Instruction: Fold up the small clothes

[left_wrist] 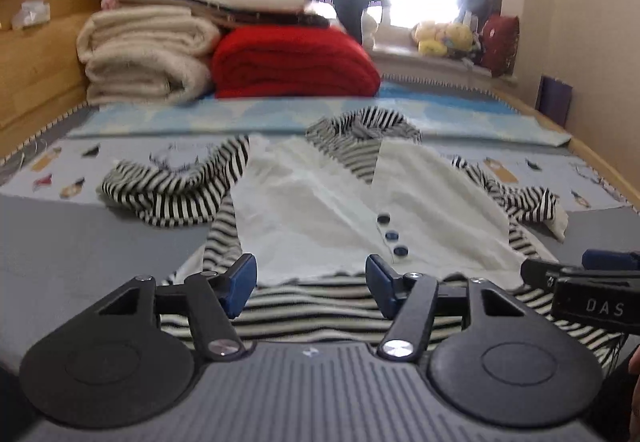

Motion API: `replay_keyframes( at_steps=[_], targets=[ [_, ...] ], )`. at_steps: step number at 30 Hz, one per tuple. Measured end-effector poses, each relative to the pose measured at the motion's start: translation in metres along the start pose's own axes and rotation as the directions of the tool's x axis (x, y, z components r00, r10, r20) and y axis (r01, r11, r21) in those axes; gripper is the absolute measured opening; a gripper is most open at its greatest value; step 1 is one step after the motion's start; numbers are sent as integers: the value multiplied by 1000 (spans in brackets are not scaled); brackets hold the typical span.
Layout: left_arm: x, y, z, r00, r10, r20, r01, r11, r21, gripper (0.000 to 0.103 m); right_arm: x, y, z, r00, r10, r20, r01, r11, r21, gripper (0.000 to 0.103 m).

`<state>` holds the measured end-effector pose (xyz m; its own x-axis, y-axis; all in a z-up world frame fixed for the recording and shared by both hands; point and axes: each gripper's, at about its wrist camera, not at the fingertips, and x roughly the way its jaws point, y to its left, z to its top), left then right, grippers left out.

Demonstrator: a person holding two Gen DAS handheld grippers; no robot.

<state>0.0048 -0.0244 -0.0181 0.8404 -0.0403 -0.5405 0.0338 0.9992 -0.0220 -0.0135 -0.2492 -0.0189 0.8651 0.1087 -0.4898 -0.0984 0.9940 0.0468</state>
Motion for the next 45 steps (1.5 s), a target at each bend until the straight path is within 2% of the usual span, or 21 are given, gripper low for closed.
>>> replay_keyframes(
  at_steps=[7, 13, 18, 21, 24, 33, 41, 45],
  targets=[
    [-3, -11, 0, 997, -73, -22, 74, 996, 54, 63, 19, 2, -2, 1000, -7, 8, 7, 1000, -14, 80],
    [-6, -14, -2, 998, -65, 9, 65, 995, 69, 63, 36, 2, -4, 1000, -21, -1, 21, 999, -31, 80],
    [-3, -10, 0, 1000, -9, 29, 8, 999, 40, 63, 42, 0, -4, 1000, -21, 0, 21, 1000, -12, 68],
    [-4, -7, 1, 998, 16, 62, -18, 1000, 22, 63, 46, -1, -4, 999, -32, 13, 32, 999, -11, 67],
    [-5, -4, 3, 997, 13, 72, -14, 1000, 20, 64, 49, 0, -5, 999, -36, 22, 36, 999, -20, 67],
    [0, -12, -1, 998, -70, 6, 70, 996, 59, 80, 58, 5, -6, 999, -44, 10, 44, 997, -55, 68],
    [4, -12, -4, 997, -74, -27, 75, 997, 29, 80, 60, 1, -6, 999, -36, 7, 36, 999, -39, 72],
    [3, -10, -1, 998, -59, -16, 60, 997, 45, 76, 60, -1, -5, 999, -34, 6, 35, 999, -37, 73]
  ],
)
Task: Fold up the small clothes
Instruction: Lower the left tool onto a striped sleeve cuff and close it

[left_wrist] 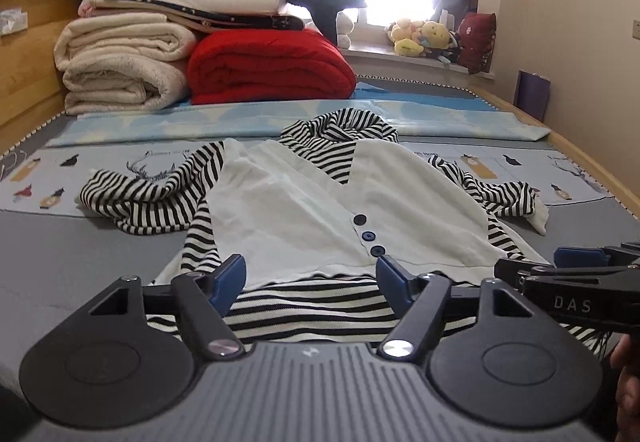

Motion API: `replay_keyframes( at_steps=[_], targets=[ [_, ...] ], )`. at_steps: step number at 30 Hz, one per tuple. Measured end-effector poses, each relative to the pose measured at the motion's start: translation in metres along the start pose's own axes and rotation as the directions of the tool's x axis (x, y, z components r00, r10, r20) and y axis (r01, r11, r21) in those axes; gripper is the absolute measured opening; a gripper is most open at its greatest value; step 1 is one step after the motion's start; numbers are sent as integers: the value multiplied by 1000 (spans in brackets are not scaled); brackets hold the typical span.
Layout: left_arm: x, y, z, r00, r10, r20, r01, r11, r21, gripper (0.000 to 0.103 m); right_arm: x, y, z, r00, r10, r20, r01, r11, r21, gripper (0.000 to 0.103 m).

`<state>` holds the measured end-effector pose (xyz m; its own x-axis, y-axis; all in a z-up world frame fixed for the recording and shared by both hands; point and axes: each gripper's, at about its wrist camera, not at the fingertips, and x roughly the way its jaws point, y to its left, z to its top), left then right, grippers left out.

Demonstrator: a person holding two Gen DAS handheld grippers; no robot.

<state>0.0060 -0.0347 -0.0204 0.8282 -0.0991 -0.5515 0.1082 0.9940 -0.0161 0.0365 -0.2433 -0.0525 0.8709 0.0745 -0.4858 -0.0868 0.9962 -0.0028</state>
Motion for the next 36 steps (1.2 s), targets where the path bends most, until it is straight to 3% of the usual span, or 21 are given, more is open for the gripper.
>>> replay_keyframes(
  at_steps=[8, 11, 13, 15, 18, 23, 26, 29, 32, 34, 36],
  targets=[
    [-2, 5, 4, 1000, 6, 5, -6, 1000, -8, 61, 2, 5, 0, 1000, 6, -18, -7, 1000, -29, 73],
    [1, 15, 11, 1000, 5, 2, -5, 999, -34, 42, 1, 8, 4, 1000, 14, -2, -14, 999, -42, 70],
    [9, 25, 18, 1000, 2, -18, -3, 999, -54, 20, 0, 7, 11, 999, 36, 21, -35, 999, -33, 61],
    [19, 40, 28, 999, -16, -48, 11, 995, -101, 10, 0, 6, 22, 997, 70, 45, -68, 997, -30, 48],
    [35, 69, 46, 998, -20, -65, 9, 985, -170, 8, 0, 5, 41, 987, 131, 94, -126, 991, -52, 32],
    [85, 139, 81, 991, 59, -123, -95, 945, -312, 8, 23, 13, 90, 967, 202, 154, -190, 978, -92, 33],
    [127, 196, 95, 979, 121, -164, -176, 908, -380, 8, 49, 22, 127, 953, 248, 171, -229, 965, -124, 35],
    [166, 258, 96, 968, 166, -189, -235, 865, -443, 8, 75, 32, 157, 938, 278, 207, -244, 954, -175, 44],
    [194, 311, 90, 963, 171, -207, -254, 826, -502, 8, 105, 35, 171, 928, 294, 229, -255, 949, -185, 47],
    [210, 341, 86, 957, 190, -221, -282, 794, -539, 12, 124, 31, 165, 929, 288, 231, -259, 954, -149, 47],
    [223, 367, 81, 960, 159, -232, -270, 753, -600, 21, 147, 33, 159, 953, 251, 171, -232, 965, -127, 47]
  ],
)
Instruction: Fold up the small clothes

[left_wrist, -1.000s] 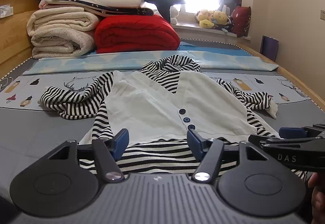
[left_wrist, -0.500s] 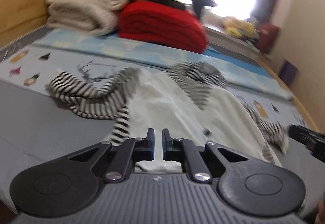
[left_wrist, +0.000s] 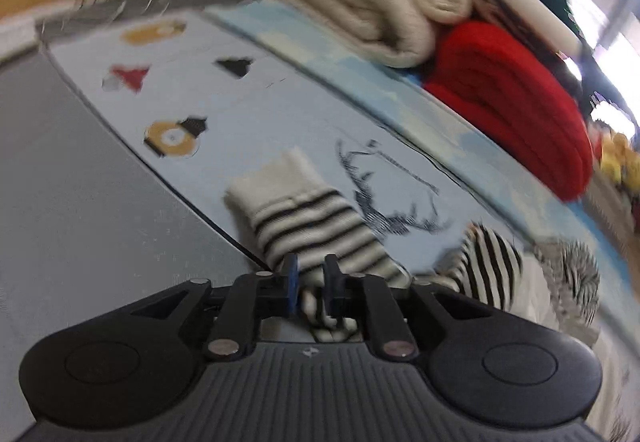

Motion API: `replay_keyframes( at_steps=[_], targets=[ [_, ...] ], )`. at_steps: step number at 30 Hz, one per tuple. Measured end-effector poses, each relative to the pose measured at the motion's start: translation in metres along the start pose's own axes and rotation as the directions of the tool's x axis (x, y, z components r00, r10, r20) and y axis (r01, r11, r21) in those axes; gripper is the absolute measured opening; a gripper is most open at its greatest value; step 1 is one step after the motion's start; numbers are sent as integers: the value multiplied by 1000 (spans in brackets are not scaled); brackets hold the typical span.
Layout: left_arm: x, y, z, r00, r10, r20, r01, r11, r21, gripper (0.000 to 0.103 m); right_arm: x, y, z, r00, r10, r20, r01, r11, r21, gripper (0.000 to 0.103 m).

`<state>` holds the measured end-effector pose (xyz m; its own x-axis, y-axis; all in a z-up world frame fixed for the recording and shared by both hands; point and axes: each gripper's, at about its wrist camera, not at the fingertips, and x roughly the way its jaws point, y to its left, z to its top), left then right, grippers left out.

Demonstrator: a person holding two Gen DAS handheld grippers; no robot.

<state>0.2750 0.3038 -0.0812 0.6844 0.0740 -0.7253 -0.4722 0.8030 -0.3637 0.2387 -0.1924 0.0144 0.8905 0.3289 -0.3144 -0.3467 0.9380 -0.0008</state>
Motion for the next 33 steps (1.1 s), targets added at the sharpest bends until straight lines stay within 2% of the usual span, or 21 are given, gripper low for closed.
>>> replay_keyframes(
  at_steps=[1, 4, 6, 9, 11, 12, 13, 16, 18, 21, 22, 23, 24, 25, 26, 27, 28, 29, 30, 32, 33],
  targets=[
    [10, 8, 5, 1000, -22, -21, 21, 999, -32, 29, 8, 1, -5, 1000, -1, -20, 1, 1000, -22, 47],
    [42, 25, 13, 997, -23, -70, 19, 998, -64, 37, 19, 4, -11, 999, 2, -37, -6, 997, -83, 47],
    [61, 33, 15, 994, -33, -106, 24, 996, -88, 39, 21, 3, -11, 999, 13, -39, -15, 997, -75, 47],
    [79, 40, 17, 986, -115, -123, 95, 982, -162, 38, 27, -4, -10, 998, 14, -58, -16, 999, -31, 47],
    [80, 34, 23, 985, -135, -107, 118, 982, -145, 29, 32, -6, -10, 997, 14, -72, -16, 1000, -18, 47],
    [79, 30, 29, 985, -144, -95, 131, 983, -127, 12, 35, -7, -10, 997, 12, -78, -13, 1000, -17, 47],
    [76, 26, 36, 987, -143, -79, 135, 986, -103, 5, 37, -7, -10, 997, 10, -83, -11, 1000, -14, 47],
    [53, 17, 64, 996, -68, 66, 72, 996, -54, 4, 39, -9, -11, 996, 13, -90, -12, 1000, 11, 48],
    [23, 19, 89, 973, -13, 231, 33, 996, -81, 4, 39, -9, -13, 996, 9, -94, -8, 1000, 13, 47],
    [-12, 21, 112, 910, 73, 408, -15, 990, -144, 6, 39, -10, -17, 995, -1, -102, 1, 1000, -1, 47],
    [-14, 19, 115, 898, 115, 424, -57, 987, -148, 12, 38, -11, -18, 994, -4, -106, 3, 1000, -3, 47],
    [-12, 15, 115, 891, 156, 426, -105, 984, -143, 23, 38, -12, -19, 994, -6, -108, 6, 1000, -4, 47],
    [-6, 10, 115, 895, 197, 401, -159, 979, -126, 61, 38, -13, -21, 994, -9, -113, 9, 1000, -7, 47],
    [1, 3, 111, 897, 269, 350, -254, 963, -92, 76, 38, -14, -22, 993, -13, -118, 12, 1000, -10, 47],
    [4, -6, 105, 874, 353, 334, -353, 934, -64, 73, 38, -15, -24, 992, -18, -125, 17, 1000, -11, 47],
    [4, -16, 96, 832, 430, 351, -443, 895, -47, 73, 39, -17, -25, 991, -23, -132, 22, 1000, -8, 47],
    [0, -25, 87, 797, 479, 369, -498, 866, -48, 73, 40, -19, -26, 990, -28, -139, 28, 1000, -3, 47],
    [-4, -35, 78, 789, 483, 380, -507, 861, -42, 72, 41, -22, -27, 988, -37, -148, 38, 999, 7, 47],
    [-7, -43, 72, 804, 458, 380, -487, 873, -23, 71, 42, -26, -28, 987, -46, -156, 49, 999, 18, 48],
    [-8, -66, 55, 862, 361, 356, -405, 912, 58, 71, 43, -35, -28, 983, -62, -172, 73, 996, 57, 48],
    [-5, -78, 44, 899, 301, 318, -350, 930, 110, 71, 42, -40, -27, 982, -67, -175, 82, 993, 80, 48]
  ],
)
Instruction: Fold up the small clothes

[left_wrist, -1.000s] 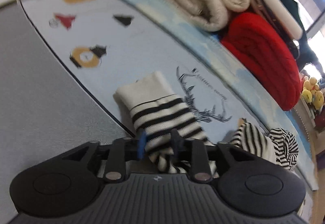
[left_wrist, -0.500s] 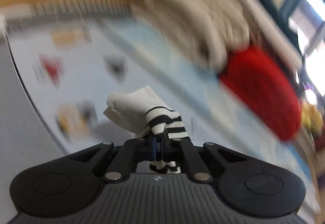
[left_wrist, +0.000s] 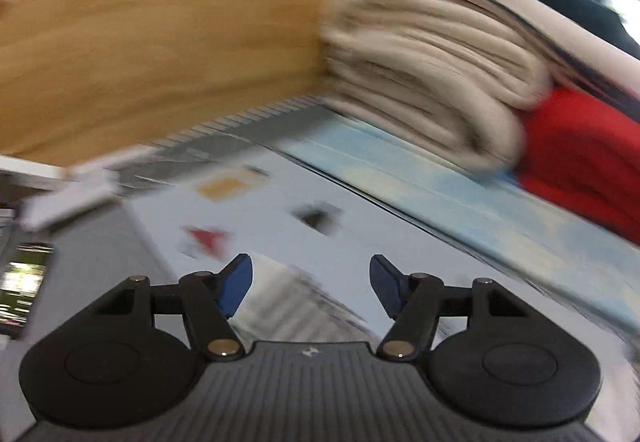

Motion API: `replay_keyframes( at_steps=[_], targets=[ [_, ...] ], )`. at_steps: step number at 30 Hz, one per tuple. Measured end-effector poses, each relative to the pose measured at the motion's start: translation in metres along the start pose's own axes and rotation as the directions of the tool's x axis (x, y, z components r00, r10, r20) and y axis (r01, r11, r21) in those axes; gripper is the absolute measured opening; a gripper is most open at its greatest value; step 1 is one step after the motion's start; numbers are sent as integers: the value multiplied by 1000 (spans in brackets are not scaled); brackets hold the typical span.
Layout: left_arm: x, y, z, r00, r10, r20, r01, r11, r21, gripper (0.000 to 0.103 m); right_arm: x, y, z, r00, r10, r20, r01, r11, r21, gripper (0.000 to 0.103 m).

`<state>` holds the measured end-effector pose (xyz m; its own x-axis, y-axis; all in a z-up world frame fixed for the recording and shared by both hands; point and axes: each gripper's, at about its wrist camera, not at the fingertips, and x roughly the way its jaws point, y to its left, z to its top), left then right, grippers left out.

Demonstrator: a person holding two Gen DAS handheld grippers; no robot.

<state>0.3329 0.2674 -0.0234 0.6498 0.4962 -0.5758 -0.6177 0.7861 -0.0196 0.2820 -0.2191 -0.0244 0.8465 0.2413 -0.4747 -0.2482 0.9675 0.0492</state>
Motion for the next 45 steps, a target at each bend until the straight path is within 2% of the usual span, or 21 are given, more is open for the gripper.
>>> replay_keyframes(
  at_steps=[2, 3, 5, 7, 8, 9, 10, 11, 13, 15, 17, 20, 22, 24, 26, 30, 32, 37, 40, 42, 45],
  targets=[
    [0, -28, -21, 978, -178, -105, 184, 982, 47, 62, -2, -11, 2, 1000, -20, 4, 20, 999, 48, 48],
    [0, -41, -35, 961, -239, -141, 250, 966, 66, 51, -3, -16, 3, 999, -34, 6, 33, 998, 62, 48],
    [2, -64, -66, 929, -306, -211, 341, 926, 161, 44, -6, -28, 5, 998, -60, 19, 58, 995, 86, 48],
    [8, -83, -99, 906, -298, -299, 383, 878, 286, 40, -12, -42, 9, 996, -83, 44, 78, 990, 114, 48],
    [16, -90, -113, 900, -230, -369, 360, 871, 334, 40, -17, -53, 12, 993, -99, 60, 91, 987, 135, 48],
    [21, -96, -125, 895, -101, -435, 280, 886, 370, 40, -21, -63, 15, 990, -115, 75, 103, 983, 154, 48],
    [14, -98, -122, 908, -59, -414, 223, 905, 362, 39, -27, -76, 19, 986, -137, 94, 119, 977, 177, 48],
    [0, -106, -111, 907, -19, -422, 182, 919, 349, 38, -34, -91, 22, 979, -166, 116, 140, 969, 205, 48],
    [-39, -121, -90, 925, -95, -369, 213, 932, 293, 38, -47, -125, 24, 966, -216, 145, 172, 947, 270, 43],
    [-91, -140, -79, 930, -196, -310, 290, 911, 292, 40, -58, -162, 26, 950, -268, 162, 202, 919, 339, 36],
    [-133, -154, -77, 919, -283, -276, 355, 896, 266, 47, -70, -200, 20, 929, -333, 159, 245, 878, 411, 36],
    [-187, -164, -100, 881, -411, -235, 464, 850, 249, 50, -82, -246, 5, 921, -375, 106, 277, 822, 497, 36],
    [-198, -169, -121, 876, -406, -259, 472, 833, 288, 50, -87, -274, -10, 923, -383, 48, 293, 777, 557, 38],
    [-191, -181, -135, 869, -370, -330, 466, 837, 288, 49, -87, -295, -30, 932, -361, -19, 300, 745, 595, 39],
    [-180, -188, -138, 864, -373, -339, 470, 838, 275, 49, -79, -302, -47, 928, -360, -96, 343, 723, 600, 39],
    [-171, -205, -134, 901, -341, -269, 422, 832, 361, 49, -61, -309, -80, 940, -276, -201, 340, 700, 628, 43],
    [-167, -209, -131, 902, -337, -269, 418, 835, 357, 49, -48, -307, -85, 949, -233, -214, 316, 685, 656, 45],
    [-152, -206, -132, 899, -327, -292, 417, 842, 341, 49, -11, -298, -82, 946, -214, -245, 322, 713, 623, 47],
    [-148, -206, -131, 898, -324, -298, 417, 844, 338, 49, 16, -289, -65, 909, -265, -322, 405, 749, 525, 46],
    [-146, -205, -127, 898, -322, -298, 414, 847, 333, 49, 29, -281, -59, 880, -324, -347, 457, 778, 432, 14],
    [-143, -204, -122, 902, -313, -299, 401, 862, 309, 49, 25, -287, -47, 868, -391, -306, 489, 782, 387, 4]
  ],
)
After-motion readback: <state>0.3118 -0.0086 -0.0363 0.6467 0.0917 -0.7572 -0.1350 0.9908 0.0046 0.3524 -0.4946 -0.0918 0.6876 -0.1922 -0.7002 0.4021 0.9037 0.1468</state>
